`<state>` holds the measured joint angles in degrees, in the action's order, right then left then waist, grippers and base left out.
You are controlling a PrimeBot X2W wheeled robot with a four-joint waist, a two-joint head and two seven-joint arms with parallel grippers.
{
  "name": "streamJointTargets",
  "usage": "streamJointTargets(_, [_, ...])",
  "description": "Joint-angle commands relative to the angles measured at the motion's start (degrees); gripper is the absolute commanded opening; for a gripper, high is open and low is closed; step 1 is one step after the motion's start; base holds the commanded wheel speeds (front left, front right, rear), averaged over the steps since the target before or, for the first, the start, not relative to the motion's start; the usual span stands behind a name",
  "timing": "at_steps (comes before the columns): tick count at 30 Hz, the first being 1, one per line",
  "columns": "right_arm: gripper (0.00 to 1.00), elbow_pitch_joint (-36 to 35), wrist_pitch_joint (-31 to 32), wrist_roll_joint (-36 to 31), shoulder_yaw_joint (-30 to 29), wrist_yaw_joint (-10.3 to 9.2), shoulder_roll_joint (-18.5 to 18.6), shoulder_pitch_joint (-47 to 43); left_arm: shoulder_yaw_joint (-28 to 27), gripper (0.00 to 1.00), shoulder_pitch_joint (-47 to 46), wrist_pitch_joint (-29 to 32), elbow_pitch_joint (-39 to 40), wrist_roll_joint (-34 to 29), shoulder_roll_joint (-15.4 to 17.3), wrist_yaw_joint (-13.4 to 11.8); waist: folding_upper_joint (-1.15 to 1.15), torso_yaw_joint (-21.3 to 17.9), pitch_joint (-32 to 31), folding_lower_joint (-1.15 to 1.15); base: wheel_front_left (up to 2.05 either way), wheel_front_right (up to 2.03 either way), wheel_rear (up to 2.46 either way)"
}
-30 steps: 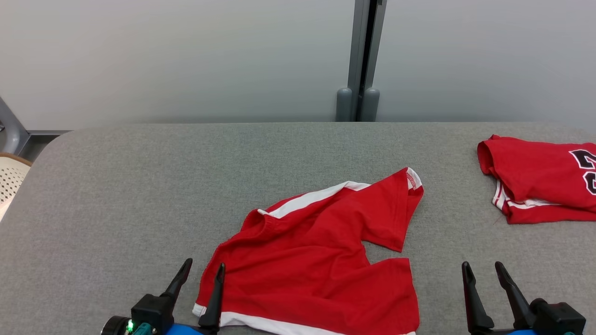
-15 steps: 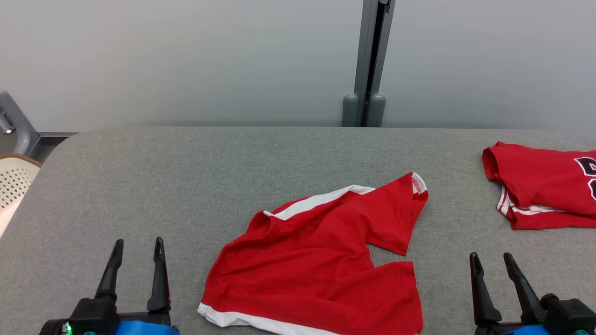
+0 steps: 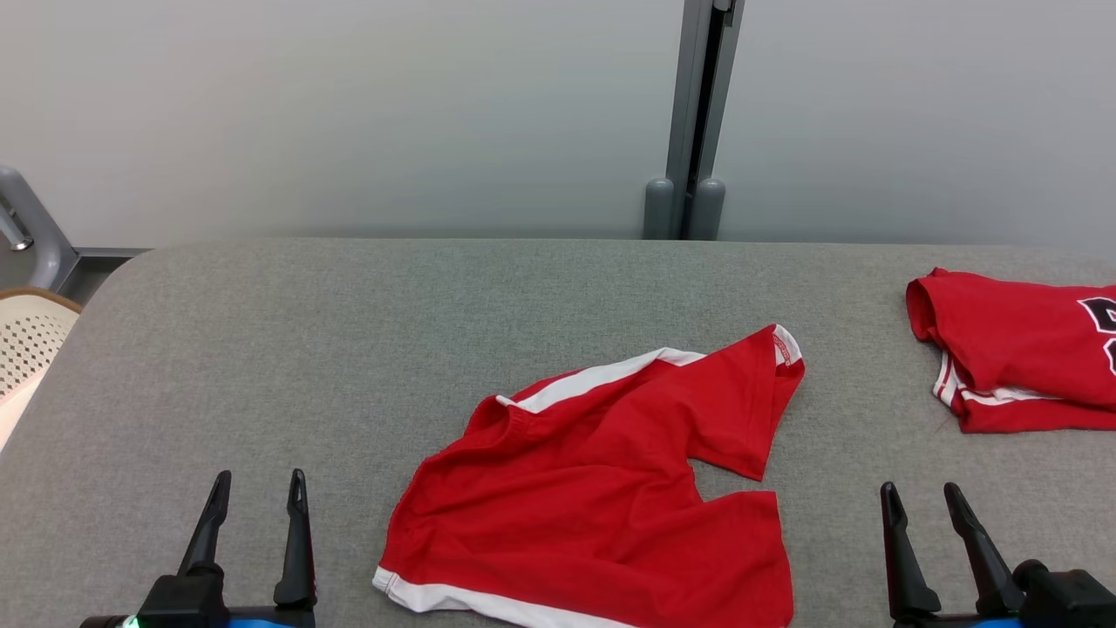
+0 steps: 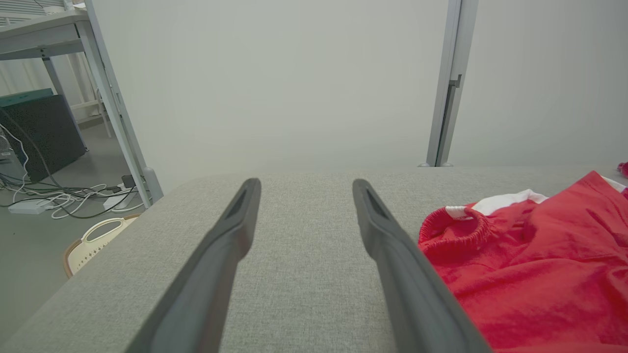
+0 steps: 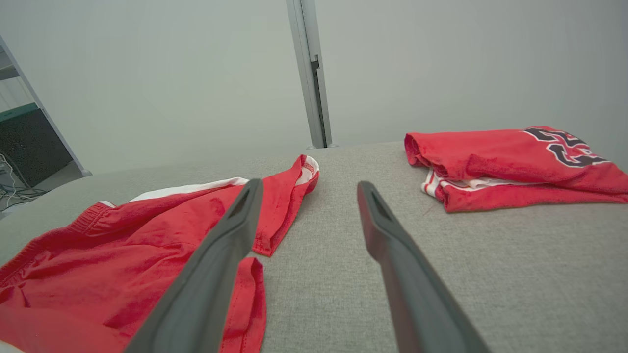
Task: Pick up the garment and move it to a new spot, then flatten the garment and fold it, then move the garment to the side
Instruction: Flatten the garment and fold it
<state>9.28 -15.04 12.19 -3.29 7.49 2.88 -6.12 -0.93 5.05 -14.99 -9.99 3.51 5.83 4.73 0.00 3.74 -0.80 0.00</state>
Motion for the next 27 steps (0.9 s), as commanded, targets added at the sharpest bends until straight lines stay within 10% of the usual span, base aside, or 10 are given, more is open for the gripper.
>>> streamJointTargets(1, [1.0,0.2,-0.2,0.0,0.0,0.01,0.0,-0.5,-0.3,1.0,0.2,-0.3,-0.1,-0.4,-0.2,0.3,0.0,0.0,0.1,0.0,0.0,0.0,0.0])
streamJointTargets(12, [1.0,1.8,-0.2,-2.6,5.4,0.01,0.0,-0.2,0.8,1.0,-0.4,-0.3,-1.9,-1.0,0.3,1.7,0.0,-0.8,0.5,0.0,0.0,0.0,0.0])
streamJointTargets(27, [1.0,11.5,-0.2,-3.9,16.2,0.01,0.1,-3.2,18.2,1.0,-2.5,-0.3,-13.5,3.4,6.2,2.7,0.0,-1.5,1.7,0.0,0.0,0.0,0.0])
